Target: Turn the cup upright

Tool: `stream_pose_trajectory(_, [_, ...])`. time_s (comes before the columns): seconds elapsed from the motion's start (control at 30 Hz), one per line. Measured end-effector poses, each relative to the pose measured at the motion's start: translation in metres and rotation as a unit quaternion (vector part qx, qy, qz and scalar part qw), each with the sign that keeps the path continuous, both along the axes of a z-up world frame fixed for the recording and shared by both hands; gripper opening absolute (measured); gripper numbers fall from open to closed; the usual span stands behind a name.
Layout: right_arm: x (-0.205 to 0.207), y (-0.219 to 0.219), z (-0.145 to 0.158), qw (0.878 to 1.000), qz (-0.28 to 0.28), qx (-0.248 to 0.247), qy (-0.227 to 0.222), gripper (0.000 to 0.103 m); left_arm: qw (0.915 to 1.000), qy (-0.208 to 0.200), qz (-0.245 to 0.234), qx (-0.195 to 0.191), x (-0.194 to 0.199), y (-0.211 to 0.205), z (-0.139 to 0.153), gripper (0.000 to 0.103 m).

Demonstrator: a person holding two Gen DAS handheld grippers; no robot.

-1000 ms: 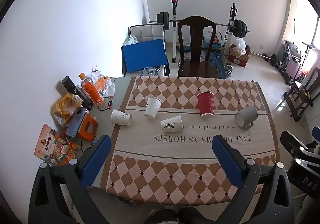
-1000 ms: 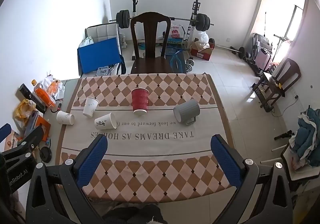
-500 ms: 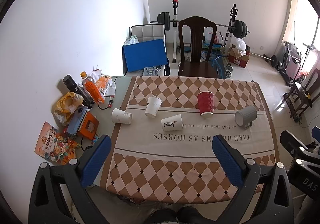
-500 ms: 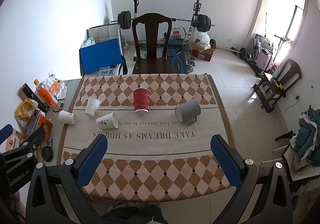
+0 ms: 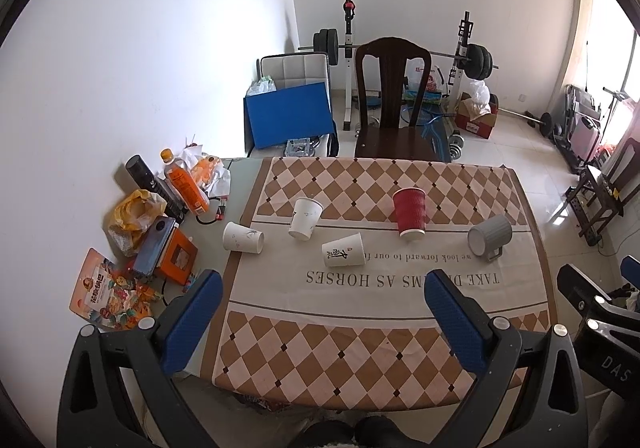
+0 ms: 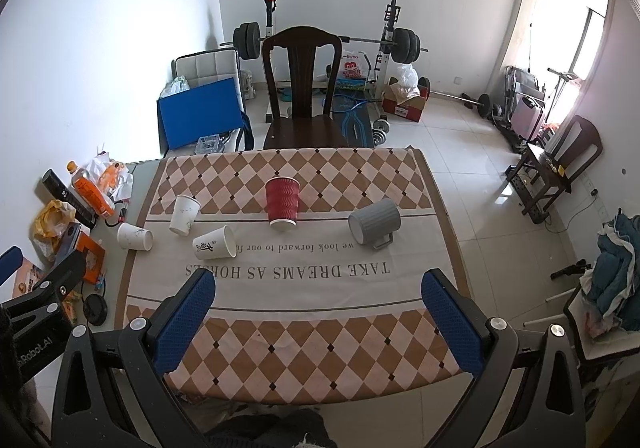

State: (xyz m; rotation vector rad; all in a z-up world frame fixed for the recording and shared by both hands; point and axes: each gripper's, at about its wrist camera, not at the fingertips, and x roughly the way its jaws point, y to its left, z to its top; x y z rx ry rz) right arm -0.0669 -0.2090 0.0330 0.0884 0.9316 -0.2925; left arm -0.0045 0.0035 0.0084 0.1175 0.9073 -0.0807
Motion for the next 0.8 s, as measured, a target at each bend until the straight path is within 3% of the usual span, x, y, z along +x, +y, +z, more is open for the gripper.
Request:
stream_pose_trajectory(0.53, [-0.001, -0.001, 0.003, 1.0, 0.0, 0.002, -0.001, 0.103, 1.0, -0.002, 0.0, -0.001, 0.0, -0.002, 0.001, 0.103])
stream_pose_trajectory(0.8, [-0.002, 0.0, 0.006, 1.0, 0.001, 0.002, -0.003, 0.103, 1.0, -0.002, 0.001, -0.002, 0.006, -0.011, 0.015, 0.103])
